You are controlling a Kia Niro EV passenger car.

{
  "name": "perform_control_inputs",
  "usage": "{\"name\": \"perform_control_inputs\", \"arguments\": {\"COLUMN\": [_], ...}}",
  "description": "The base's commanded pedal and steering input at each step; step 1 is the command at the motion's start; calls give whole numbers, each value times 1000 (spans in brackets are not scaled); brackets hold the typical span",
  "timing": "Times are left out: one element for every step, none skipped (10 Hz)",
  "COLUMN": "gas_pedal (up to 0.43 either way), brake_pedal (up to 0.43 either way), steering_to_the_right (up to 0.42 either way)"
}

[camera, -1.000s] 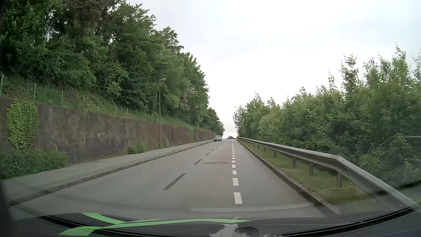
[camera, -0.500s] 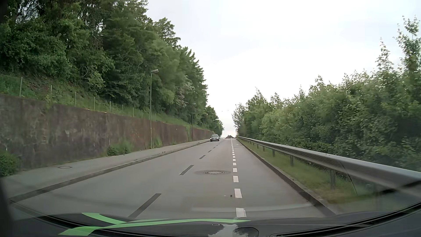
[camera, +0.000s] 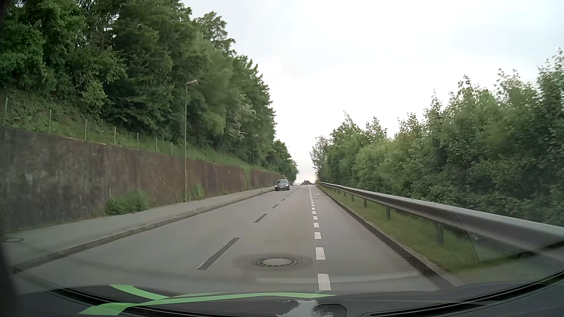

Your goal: Follow the waypoints while adhering to traffic rules and regulations

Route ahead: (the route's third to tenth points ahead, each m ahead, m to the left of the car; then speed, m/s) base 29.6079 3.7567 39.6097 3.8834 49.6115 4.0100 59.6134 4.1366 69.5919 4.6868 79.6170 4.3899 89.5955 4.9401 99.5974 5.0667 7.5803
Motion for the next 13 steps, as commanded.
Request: {"name": "perform_control_inputs", "arguments": {"gas_pedal": [150,150,150,150,150,150,150,150,150,150,150,150,150], "brake_pedal": [0,0,0,0,0,0,0,0,0,0,0,0,0], "steering_to_the_right": [-1,-1,-1,-1,-1,-1,-1,0,1,1,1,1,1]}}
